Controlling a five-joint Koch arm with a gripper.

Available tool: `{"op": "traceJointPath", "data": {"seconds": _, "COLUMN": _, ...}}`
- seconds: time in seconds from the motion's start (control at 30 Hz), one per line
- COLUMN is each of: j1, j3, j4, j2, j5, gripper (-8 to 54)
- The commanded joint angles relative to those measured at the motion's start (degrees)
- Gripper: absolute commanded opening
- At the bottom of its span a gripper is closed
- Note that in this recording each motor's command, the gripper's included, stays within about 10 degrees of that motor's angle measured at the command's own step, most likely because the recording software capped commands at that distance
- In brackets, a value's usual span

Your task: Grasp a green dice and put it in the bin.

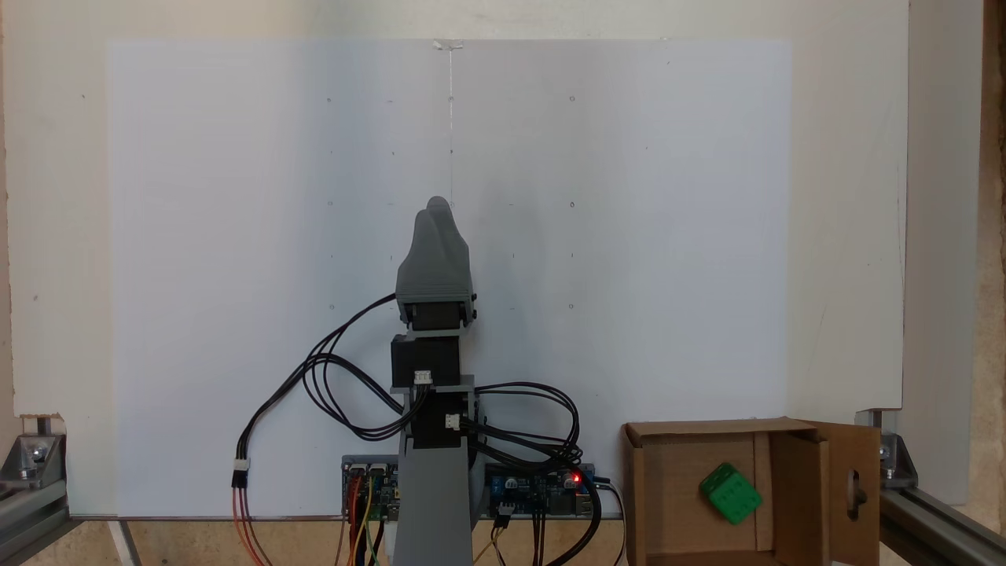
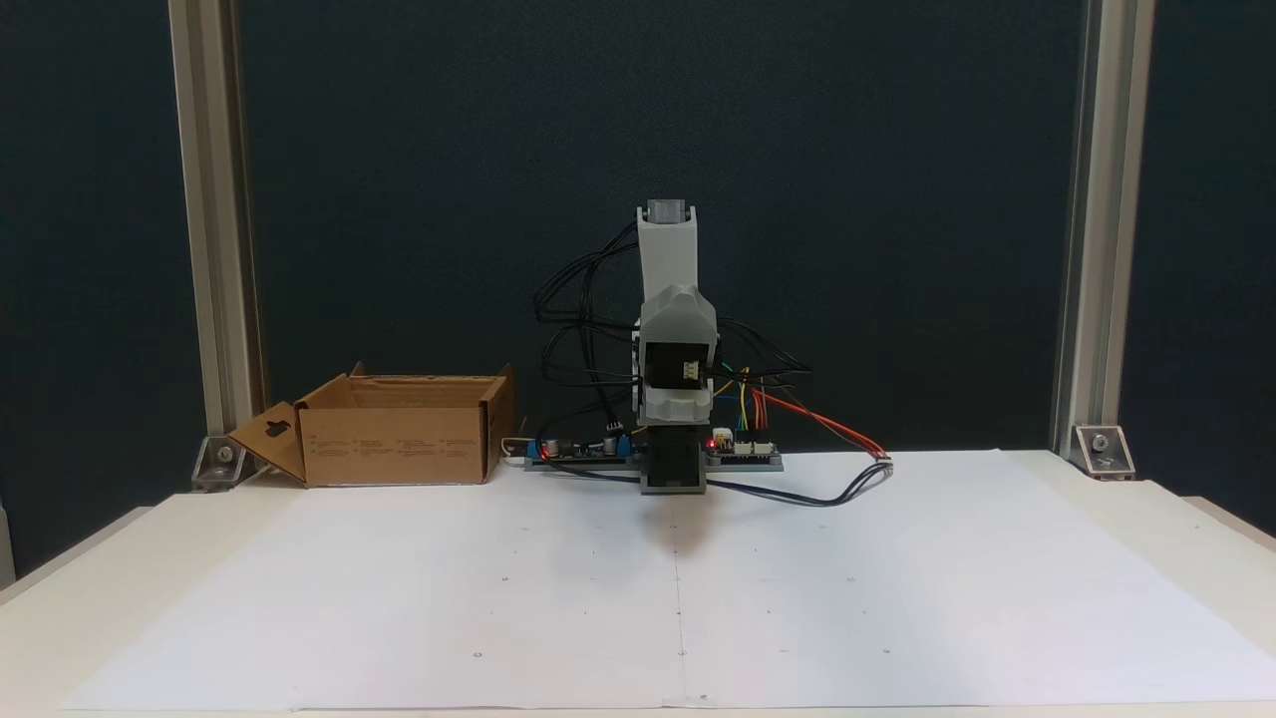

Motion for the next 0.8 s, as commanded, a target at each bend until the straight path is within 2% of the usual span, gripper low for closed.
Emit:
{"op": "traceJointPath", "data": {"seconds": 0.0, "j1": -0.62, "j3": 2.99, "j4": -4.04, "j2": 6.15, "j5": 1.05, "gripper": 44.6}}
{"op": "traceJointPath", "data": {"seconds": 0.77, "j1": -0.88, "j3": 2.99, "j4": -0.26, "j2": 5.98, "j5": 1.05, "gripper": 44.6}}
